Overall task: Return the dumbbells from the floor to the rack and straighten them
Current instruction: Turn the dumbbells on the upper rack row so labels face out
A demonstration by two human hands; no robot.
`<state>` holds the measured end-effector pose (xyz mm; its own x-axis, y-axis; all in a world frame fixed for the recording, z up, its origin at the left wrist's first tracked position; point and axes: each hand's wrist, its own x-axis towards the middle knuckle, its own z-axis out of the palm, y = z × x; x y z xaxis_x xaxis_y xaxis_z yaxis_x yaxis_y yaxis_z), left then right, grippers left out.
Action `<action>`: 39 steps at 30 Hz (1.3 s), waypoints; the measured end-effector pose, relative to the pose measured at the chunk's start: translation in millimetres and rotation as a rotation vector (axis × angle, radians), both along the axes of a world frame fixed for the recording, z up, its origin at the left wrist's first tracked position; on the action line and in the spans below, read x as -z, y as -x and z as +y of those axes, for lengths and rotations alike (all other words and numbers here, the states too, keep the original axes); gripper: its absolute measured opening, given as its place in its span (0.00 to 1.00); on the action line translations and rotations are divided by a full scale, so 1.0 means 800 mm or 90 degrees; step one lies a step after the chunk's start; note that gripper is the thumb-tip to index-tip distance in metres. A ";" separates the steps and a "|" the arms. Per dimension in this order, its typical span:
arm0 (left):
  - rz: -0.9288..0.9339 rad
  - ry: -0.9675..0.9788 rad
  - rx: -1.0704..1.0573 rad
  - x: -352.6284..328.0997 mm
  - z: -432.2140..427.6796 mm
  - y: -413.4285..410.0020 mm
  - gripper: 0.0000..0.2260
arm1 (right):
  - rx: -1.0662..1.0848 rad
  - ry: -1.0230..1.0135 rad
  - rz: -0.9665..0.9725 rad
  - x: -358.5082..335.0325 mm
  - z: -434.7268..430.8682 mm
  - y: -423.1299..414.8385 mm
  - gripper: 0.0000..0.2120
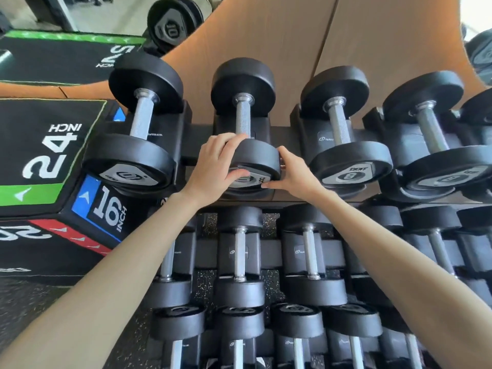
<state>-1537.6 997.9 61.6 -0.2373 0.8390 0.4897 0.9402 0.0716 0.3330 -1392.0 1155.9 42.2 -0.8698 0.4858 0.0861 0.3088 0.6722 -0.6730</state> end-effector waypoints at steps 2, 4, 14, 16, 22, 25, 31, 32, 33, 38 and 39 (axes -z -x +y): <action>-0.032 -0.026 0.002 0.008 0.002 0.002 0.28 | -0.012 -0.061 -0.041 -0.009 0.003 0.003 0.28; -0.074 -0.054 0.001 0.018 -0.001 0.007 0.28 | -0.039 -0.136 -0.070 -0.018 0.001 0.005 0.28; -0.414 -0.190 -0.048 0.074 -0.013 0.017 0.27 | -0.099 -0.536 -0.191 -0.084 -0.014 0.028 0.31; -0.403 -0.172 -0.034 0.074 -0.015 0.021 0.27 | -0.076 -0.515 -0.172 -0.081 -0.017 0.025 0.32; -0.286 -0.080 -0.027 0.058 -0.018 0.021 0.31 | -0.011 -0.130 0.021 -0.031 -0.014 -0.001 0.33; -0.164 -0.078 0.003 0.030 -0.008 0.017 0.30 | 0.063 0.012 0.106 -0.001 -0.025 0.001 0.35; 0.045 -0.093 0.036 0.005 0.026 0.007 0.26 | 0.089 0.095 0.156 0.025 -0.023 0.003 0.31; 0.050 -0.109 0.031 0.007 0.026 0.008 0.26 | 0.078 0.082 0.152 0.024 -0.020 0.004 0.31; 0.051 -0.121 0.030 0.009 0.025 0.009 0.26 | 0.070 0.066 0.143 0.021 -0.017 0.005 0.31; -0.043 -0.154 0.015 0.017 0.016 0.017 0.24 | 0.031 -0.068 0.050 -0.003 -0.018 0.012 0.31; -0.077 -0.164 0.013 0.021 0.013 0.019 0.24 | 0.015 -0.105 0.026 -0.012 -0.018 0.014 0.30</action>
